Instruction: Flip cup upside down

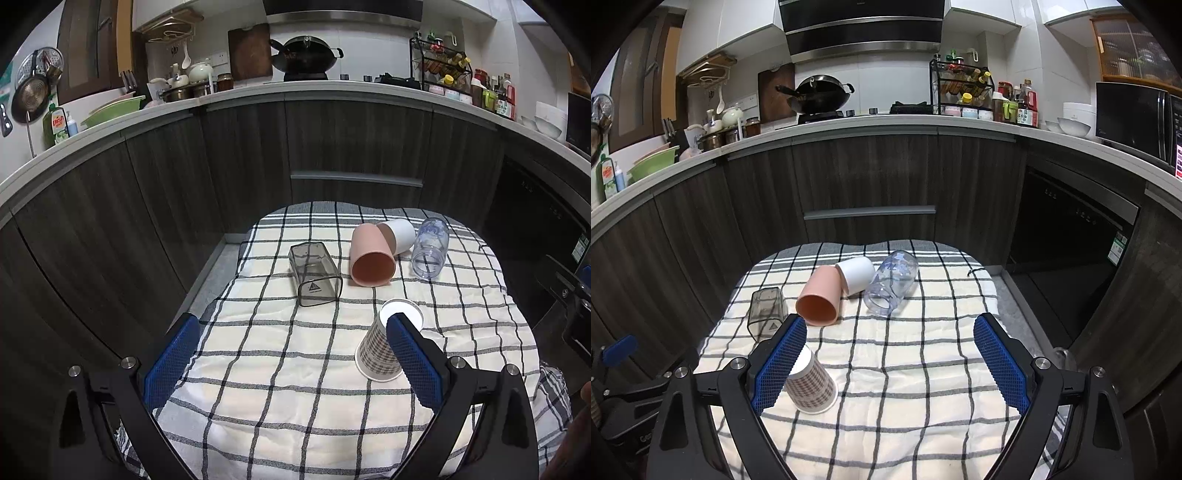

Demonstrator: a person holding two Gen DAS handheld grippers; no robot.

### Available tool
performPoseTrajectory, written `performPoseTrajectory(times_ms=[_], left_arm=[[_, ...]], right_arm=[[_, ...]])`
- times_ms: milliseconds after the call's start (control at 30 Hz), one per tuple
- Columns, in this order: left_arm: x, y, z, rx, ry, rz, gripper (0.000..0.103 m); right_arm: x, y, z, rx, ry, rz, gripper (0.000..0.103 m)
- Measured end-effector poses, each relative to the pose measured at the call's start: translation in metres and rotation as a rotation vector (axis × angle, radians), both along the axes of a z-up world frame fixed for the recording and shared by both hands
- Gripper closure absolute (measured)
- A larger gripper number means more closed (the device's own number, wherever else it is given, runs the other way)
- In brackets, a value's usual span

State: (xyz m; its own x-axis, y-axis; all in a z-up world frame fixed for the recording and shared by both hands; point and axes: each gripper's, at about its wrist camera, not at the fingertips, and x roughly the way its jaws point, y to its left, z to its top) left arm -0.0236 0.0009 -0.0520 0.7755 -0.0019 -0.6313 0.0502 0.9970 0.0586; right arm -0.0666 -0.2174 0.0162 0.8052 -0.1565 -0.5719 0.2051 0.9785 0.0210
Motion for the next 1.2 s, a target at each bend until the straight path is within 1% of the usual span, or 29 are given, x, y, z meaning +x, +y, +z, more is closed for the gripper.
performPoseTrajectory(times_ms=[333, 1200], left_arm=[[-0.007, 0.002, 0.008, -0.011, -0.044, 0.007, 0.000], [-0.008, 0.004, 0.009, -0.019, -0.045, 0.013, 0.000]], right_arm=[[-0.009, 0.000, 0.004, -0.001, -0.038, -0.002, 0.011], [-0.012, 0.002, 0.007, 0.000, -0.041, -0.002, 0.010]])
